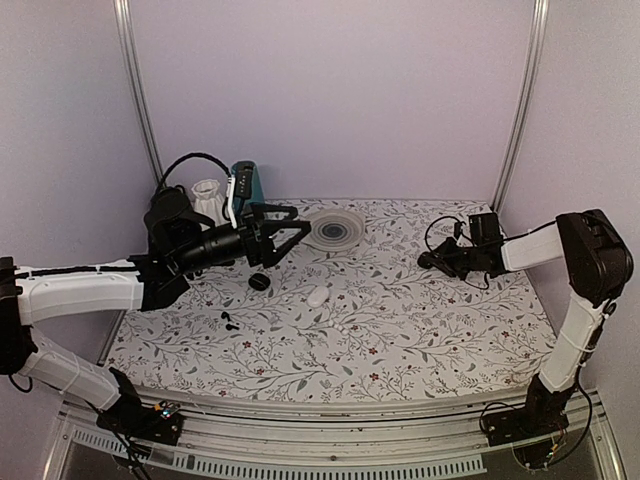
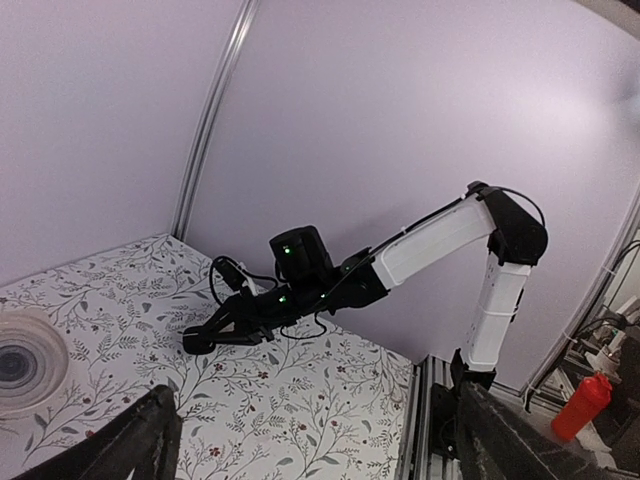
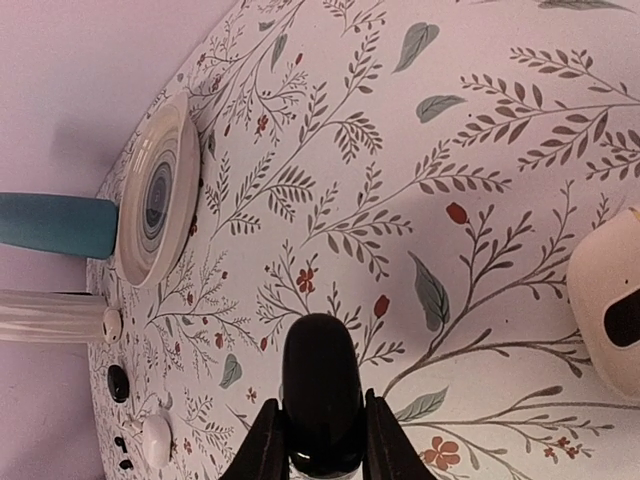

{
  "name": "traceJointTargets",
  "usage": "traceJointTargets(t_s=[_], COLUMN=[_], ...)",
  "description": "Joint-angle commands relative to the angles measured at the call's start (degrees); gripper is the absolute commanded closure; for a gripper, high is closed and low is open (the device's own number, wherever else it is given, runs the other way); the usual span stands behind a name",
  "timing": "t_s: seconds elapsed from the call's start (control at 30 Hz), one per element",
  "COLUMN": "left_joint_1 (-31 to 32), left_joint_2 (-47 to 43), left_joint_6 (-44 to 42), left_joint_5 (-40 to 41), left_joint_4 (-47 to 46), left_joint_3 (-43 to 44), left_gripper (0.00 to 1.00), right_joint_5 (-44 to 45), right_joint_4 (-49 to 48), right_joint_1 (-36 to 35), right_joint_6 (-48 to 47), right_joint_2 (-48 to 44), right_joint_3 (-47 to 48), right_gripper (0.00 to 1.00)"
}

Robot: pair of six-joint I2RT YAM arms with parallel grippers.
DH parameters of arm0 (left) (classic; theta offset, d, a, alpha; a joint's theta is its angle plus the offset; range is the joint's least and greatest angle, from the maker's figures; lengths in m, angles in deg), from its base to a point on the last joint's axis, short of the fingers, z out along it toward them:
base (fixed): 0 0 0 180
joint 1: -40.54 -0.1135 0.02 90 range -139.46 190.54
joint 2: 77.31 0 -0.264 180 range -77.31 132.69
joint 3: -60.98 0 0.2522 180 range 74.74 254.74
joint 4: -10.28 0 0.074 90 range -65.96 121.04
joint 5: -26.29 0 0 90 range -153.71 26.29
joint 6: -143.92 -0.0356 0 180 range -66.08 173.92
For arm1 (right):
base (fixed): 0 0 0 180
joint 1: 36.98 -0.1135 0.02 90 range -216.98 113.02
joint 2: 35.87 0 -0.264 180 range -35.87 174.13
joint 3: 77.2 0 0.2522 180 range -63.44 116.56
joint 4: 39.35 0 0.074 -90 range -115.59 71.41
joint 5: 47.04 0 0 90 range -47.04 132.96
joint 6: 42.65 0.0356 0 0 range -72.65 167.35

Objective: Insert the wireless bluetooth earbuds into the charging case
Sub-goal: Place the charging case with the earbuds at the center of the board.

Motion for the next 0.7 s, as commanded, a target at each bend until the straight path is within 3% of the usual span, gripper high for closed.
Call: traceJointTargets(t_s=[0.0,0.3,0.67], left_joint_1=[-0.88,-0.93,-0.89], left_joint_2=[-1.04,-1.17,-1.40], left_joint_6=[-0.04,0.59,0.59], left_joint_5=[-0.97,-1.35,-0.75], left_joint_4=[0.95,0.85,0.84], left_joint_3=[1.70,1.30,0.61], left_gripper=[0.04,0.04,0.04], right_joint_5=[-0.77,0.01,1.54], right_joint_4=[-1.44,-1.31,1.77], right_joint_1=[0.39,0.44,0.39], right_joint_6=[0.02,-0.22,-1.65], right_joint_2=[2.17,3.92,3.21], right_joint_3=[1.50,2.26,2.83], right_gripper=[0.92,0.89,0.63])
